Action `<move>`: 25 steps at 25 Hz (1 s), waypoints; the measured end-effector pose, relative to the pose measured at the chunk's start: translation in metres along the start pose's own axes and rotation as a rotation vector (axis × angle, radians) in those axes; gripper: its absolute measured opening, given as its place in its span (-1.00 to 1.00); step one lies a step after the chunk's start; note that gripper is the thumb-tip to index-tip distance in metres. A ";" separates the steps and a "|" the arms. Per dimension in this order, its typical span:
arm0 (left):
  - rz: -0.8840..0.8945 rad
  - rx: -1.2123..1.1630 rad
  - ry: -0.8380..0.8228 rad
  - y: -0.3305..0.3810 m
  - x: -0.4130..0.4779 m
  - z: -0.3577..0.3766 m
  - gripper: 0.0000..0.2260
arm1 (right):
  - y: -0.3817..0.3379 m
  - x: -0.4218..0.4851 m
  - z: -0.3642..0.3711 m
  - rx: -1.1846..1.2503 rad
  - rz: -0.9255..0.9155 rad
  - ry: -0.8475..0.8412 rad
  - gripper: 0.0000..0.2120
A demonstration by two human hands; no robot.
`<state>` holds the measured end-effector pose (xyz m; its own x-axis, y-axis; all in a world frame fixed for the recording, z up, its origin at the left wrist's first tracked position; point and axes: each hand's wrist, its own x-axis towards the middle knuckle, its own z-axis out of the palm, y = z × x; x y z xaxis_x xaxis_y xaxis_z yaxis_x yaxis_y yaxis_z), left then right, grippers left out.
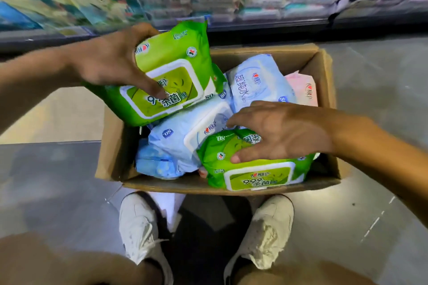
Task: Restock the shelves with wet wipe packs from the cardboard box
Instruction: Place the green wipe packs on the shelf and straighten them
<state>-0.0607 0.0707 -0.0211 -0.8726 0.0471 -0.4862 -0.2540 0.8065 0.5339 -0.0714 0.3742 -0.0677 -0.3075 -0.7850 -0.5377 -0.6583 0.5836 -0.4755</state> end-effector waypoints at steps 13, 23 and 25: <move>0.107 0.095 0.154 0.043 -0.004 -0.046 -0.23 | -0.024 -0.003 0.020 -0.481 -0.067 0.082 -0.14; 0.257 0.120 0.149 -0.038 -0.011 -0.082 -0.20 | -0.026 -0.005 0.036 -0.474 0.052 0.084 -0.07; 0.284 0.103 0.186 -0.060 -0.018 -0.096 -0.19 | -0.024 -0.003 0.026 -0.372 0.130 0.171 -0.08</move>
<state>-0.0696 -0.0351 0.0226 -0.9659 0.1773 -0.1885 0.0449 0.8320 0.5529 -0.0373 0.3678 -0.0731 -0.4929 -0.7513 -0.4389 -0.8000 0.5896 -0.1108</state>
